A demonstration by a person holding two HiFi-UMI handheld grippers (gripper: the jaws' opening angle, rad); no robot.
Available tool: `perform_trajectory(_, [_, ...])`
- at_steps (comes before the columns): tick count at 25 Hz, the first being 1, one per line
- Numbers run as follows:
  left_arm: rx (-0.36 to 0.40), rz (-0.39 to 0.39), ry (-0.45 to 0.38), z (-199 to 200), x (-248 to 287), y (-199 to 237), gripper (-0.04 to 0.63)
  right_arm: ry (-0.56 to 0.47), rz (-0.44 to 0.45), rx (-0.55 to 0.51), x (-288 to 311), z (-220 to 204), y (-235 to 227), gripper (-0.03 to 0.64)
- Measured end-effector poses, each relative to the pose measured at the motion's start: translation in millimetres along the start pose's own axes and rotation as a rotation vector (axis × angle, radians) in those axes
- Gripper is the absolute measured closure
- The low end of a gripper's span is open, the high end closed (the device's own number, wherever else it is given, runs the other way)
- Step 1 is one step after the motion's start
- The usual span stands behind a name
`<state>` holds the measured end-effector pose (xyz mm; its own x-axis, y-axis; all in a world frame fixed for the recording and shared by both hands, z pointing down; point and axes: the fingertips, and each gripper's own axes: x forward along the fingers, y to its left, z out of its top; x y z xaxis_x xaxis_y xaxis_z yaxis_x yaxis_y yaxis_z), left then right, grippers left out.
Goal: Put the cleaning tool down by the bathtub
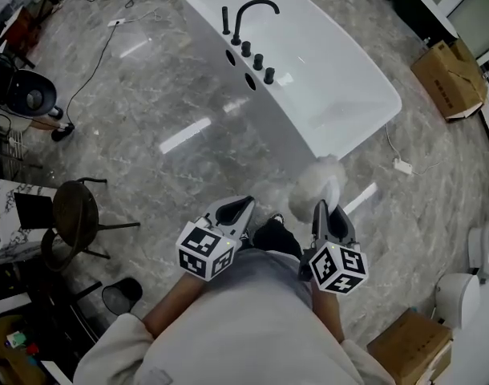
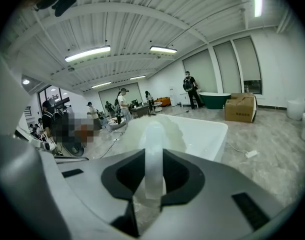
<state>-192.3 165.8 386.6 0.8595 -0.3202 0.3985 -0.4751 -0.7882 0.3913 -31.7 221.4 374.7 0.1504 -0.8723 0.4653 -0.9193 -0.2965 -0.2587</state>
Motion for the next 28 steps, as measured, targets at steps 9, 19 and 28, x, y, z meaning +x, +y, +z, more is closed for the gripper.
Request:
perform_trajectory(9, [-0.019,0.014,0.026,1.7,15.0,11.6,0.586,0.000,0.019,-0.006,25.0,10.4,-5.8,0.540])
perform_trajectory(19, [-0.034,0.049,0.037,31.2,62.7,33.1,0.586,-0.010,0.037,0.007,76.7,42.5,-35.1,0.540])
perform_trajectory(28, [-0.020,0.056,0.043,75.7,123.7,51.2,0.586,-0.009,0.056,0.041,134.5,75.6,-63.4,0.540])
